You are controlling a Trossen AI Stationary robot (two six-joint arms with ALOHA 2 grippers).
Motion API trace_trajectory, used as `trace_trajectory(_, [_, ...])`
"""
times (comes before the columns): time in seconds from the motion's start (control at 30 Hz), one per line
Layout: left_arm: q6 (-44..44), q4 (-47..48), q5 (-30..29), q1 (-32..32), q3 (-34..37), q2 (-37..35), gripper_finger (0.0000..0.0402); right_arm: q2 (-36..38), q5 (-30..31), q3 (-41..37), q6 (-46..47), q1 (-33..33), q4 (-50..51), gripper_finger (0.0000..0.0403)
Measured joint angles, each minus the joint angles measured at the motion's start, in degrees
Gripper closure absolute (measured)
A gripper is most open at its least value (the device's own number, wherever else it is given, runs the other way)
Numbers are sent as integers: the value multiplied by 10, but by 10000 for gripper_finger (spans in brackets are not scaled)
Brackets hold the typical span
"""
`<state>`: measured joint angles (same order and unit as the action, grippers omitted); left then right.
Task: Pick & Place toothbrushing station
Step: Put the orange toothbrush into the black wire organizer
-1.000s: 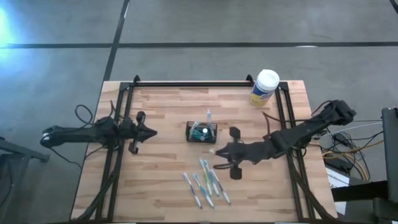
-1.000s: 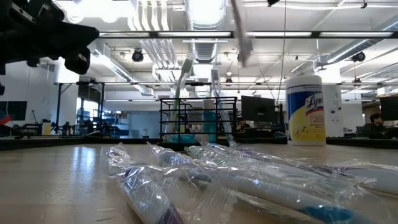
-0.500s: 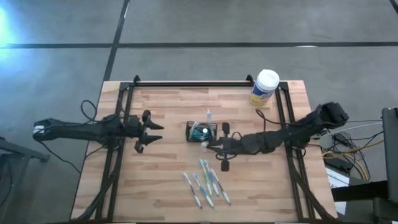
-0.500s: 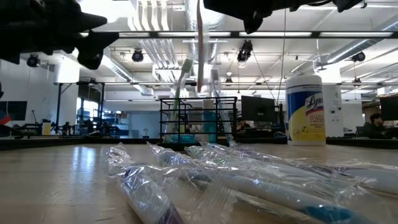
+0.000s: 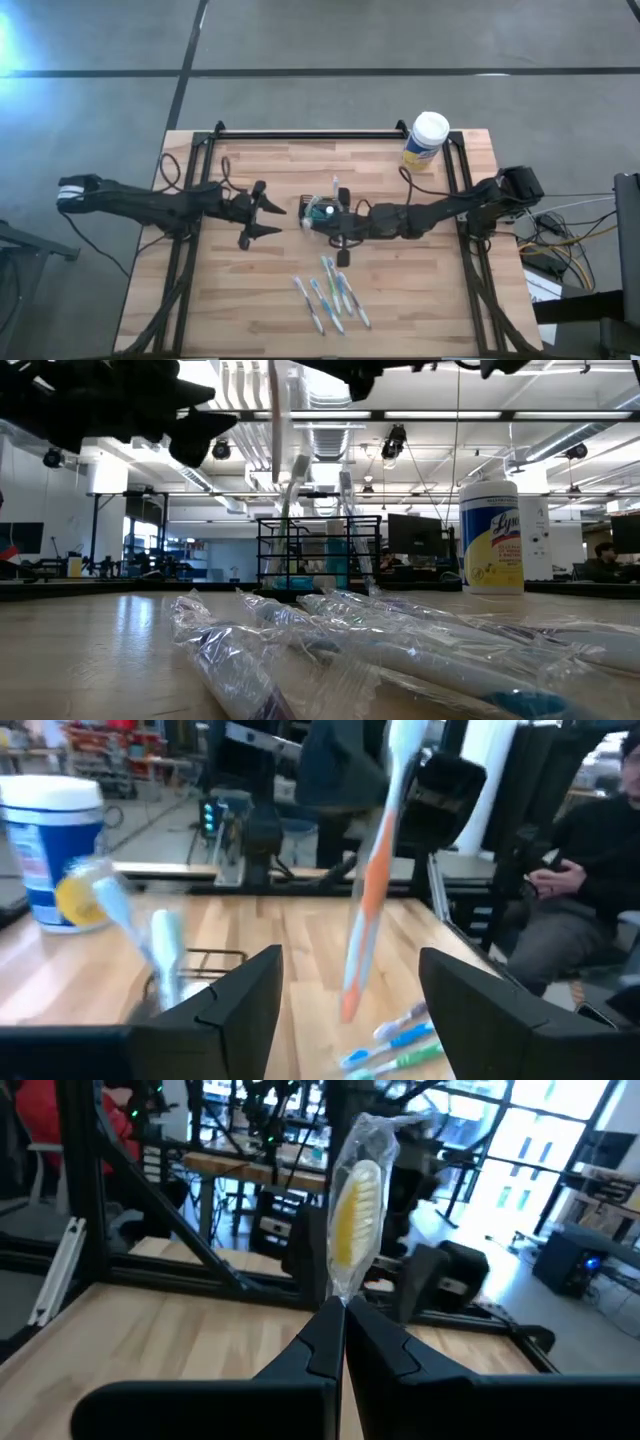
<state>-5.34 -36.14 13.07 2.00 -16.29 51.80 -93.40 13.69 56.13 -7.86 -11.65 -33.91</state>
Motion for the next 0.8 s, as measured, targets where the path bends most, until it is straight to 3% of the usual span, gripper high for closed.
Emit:
trace_trajectory(0.3, [11,-5,34,-3,-69,80,163,-51,-17,59,-20,17,7,394])
trace_trajectory(0.67, [11,-50,36,-3,-79,135,164,-61,-17,83,-33,20,5,394])
trace_trajectory(0.8, [9,-67,36,-3,-79,138,181,-61,-17,74,-29,20,2,394])
